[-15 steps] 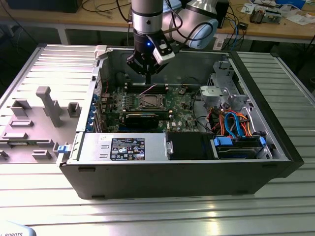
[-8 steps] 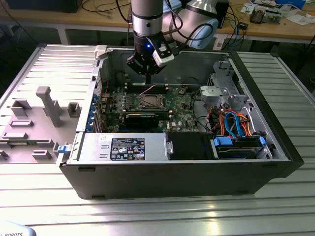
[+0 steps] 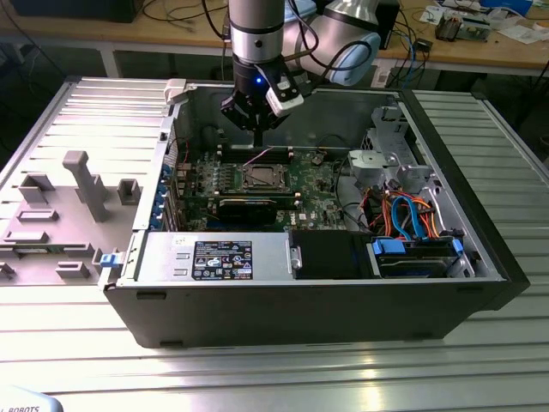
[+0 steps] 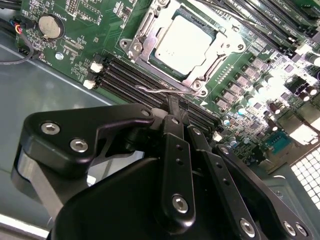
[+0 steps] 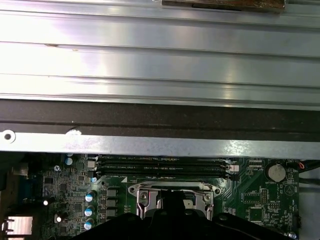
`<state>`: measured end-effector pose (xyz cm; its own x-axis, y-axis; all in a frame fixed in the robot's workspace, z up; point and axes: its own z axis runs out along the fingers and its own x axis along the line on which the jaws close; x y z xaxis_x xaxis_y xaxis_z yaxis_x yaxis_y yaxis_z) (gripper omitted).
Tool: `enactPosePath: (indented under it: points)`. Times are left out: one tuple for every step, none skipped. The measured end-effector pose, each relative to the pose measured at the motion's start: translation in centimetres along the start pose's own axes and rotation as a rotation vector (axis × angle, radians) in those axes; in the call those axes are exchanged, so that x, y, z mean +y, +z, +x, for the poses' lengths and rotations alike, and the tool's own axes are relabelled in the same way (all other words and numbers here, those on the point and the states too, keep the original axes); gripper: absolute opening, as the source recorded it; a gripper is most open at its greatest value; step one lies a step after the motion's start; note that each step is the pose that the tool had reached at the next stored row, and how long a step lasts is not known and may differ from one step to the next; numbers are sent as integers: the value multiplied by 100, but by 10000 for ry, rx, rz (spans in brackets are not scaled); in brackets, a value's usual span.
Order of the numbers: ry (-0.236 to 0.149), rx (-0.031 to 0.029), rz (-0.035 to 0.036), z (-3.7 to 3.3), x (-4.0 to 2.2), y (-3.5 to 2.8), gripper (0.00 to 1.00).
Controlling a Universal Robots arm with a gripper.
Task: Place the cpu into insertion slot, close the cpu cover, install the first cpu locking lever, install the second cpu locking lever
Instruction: 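Install the first cpu locking lever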
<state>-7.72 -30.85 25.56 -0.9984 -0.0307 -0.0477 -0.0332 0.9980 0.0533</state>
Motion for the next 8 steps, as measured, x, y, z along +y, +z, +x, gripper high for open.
enactPosePath:
  points:
    - [0,0,-17,0,-1,12,11]
    - [2,1,-34,2,-2,31,11]
    - [2,-1,-40,3,-3,49,11]
    - [3,-1,-42,3,-3,65,11]
    - [2,-1,-39,3,-1,77,11]
    - [0,1,-18,1,1,90,11]
    - [-2,2,-11,-6,0,102,11]
    - [0,1,-10,-19,-1,116,11]
